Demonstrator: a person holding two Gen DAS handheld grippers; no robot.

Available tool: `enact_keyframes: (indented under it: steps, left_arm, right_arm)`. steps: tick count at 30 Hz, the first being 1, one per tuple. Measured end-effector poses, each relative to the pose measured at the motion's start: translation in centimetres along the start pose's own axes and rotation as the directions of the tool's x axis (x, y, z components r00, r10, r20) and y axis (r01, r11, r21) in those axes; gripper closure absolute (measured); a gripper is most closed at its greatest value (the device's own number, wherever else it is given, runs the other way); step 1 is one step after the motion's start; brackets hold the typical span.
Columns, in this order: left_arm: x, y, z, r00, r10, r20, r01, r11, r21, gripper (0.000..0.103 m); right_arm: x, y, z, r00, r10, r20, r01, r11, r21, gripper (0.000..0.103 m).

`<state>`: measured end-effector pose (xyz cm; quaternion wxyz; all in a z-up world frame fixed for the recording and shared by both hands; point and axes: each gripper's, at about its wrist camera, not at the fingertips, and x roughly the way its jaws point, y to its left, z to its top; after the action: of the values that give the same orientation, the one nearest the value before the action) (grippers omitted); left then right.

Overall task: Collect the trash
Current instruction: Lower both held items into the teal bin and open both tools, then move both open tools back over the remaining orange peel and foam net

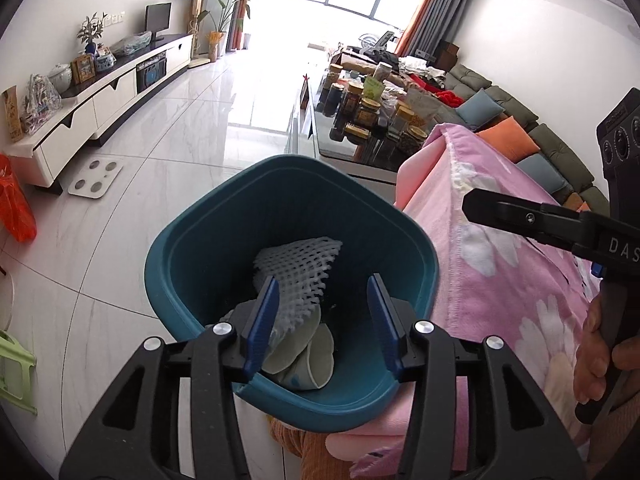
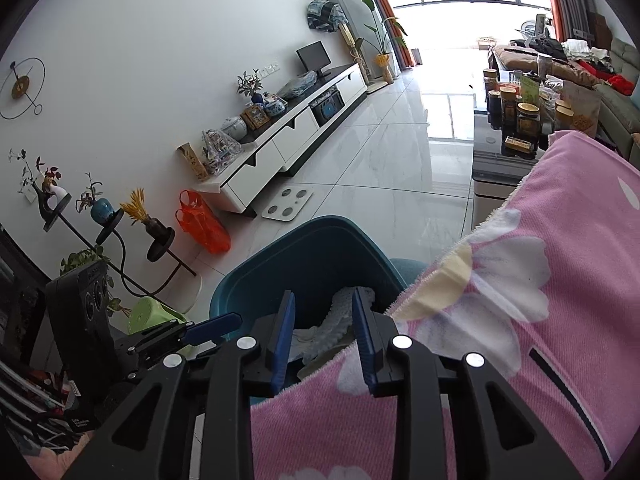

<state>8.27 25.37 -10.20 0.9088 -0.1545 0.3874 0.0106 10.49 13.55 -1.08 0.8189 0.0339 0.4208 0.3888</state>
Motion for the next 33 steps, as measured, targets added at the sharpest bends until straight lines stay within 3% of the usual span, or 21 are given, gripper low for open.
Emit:
enact_keyframes:
  steps: [6, 11, 16, 23, 29, 33]
  left_arm:
    - [-3.9, -3.6, -0.3, 0.994, -0.084, 0.076, 0.076, 0.992, 0.102, 0.05]
    - [-5.2, -8.6, -1.0, 0.979, -0.193, 0.072, 0.175, 0.963, 0.204, 0.047]
    - [-4.8, -14.9, -2.4, 0.955, -0.297, 0.01, 0.28, 0.911, 0.302, 0.046]
    - [-3.5, -23.6, -4.9, 0.905, -0.413, -0.107, 0.419, 0.816, 0.399, 0.046]
    - [-2.0, -29.6, -6.9, 0.866, -0.456, -0.207, 0.499, 0.747, 0.44, 0.046]
    - [-0.9, -32.3, -7.7, 0.843, -0.474, -0.255, 0.537, 0.716, 0.446, 0.045]
  right_arm:
    - [-5.2, -0.8, -1.7, 0.997, -0.005, 0.073, 0.006, 1.0, -0.01, 0.068]
    - [-10.1, -3.1, -3.8, 0.989, -0.06, 0.138, 0.055, 0.998, 0.038, 0.065]
    - [-15.1, -6.3, -6.3, 0.966, -0.169, 0.195, 0.149, 0.982, 0.115, 0.064]
    - [-21.1, -12.1, -10.4, 0.911, -0.333, 0.242, 0.258, 0.92, 0.294, 0.061]
    - [-24.4, -16.5, -13.8, 0.868, -0.435, 0.238, 0.31, 0.851, 0.424, 0.061]
    - [-25.3, -18.5, -15.4, 0.854, -0.468, 0.227, 0.319, 0.816, 0.482, 0.057]
